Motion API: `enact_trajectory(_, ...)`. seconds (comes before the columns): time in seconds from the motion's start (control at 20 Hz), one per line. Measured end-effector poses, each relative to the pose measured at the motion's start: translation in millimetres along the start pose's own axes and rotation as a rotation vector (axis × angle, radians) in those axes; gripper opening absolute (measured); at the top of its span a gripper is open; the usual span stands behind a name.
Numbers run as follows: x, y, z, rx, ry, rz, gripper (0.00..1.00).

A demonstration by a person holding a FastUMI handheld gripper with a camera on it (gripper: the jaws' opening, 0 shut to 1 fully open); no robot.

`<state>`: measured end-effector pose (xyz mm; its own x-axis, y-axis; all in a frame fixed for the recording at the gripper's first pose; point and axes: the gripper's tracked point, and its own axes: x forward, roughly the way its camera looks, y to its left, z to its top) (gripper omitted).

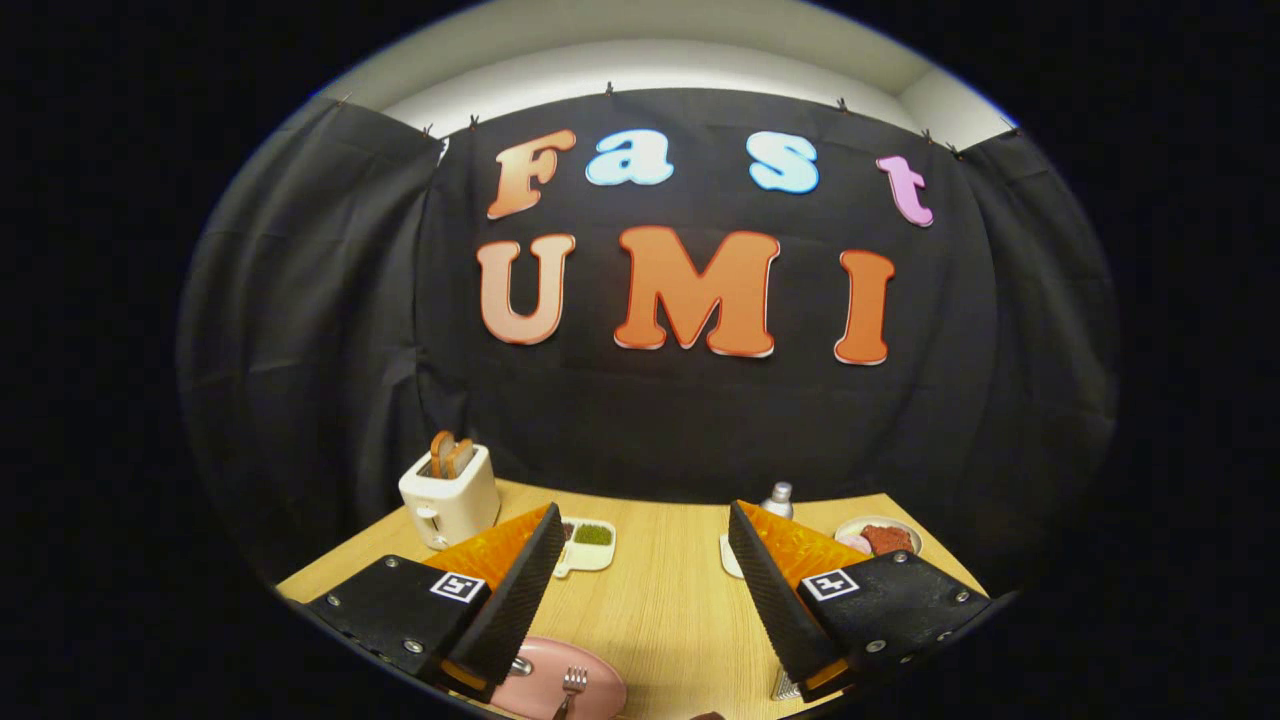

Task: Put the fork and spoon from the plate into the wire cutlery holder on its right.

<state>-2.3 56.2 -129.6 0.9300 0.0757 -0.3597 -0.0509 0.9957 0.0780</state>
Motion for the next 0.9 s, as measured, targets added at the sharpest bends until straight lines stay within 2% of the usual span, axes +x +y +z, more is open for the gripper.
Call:
enact_trajectory(0.25,2.3,22.0,-64.3,0.007,0.202,0.046,0.98)
enact_trajectory(0.6,-20.0,47.5,-148.6,0.014,0.47,0.099,0.97)
enact_trajectory(0.9,-38.5,75.1,-217.0,0.007,0.68,0.117,0.89)
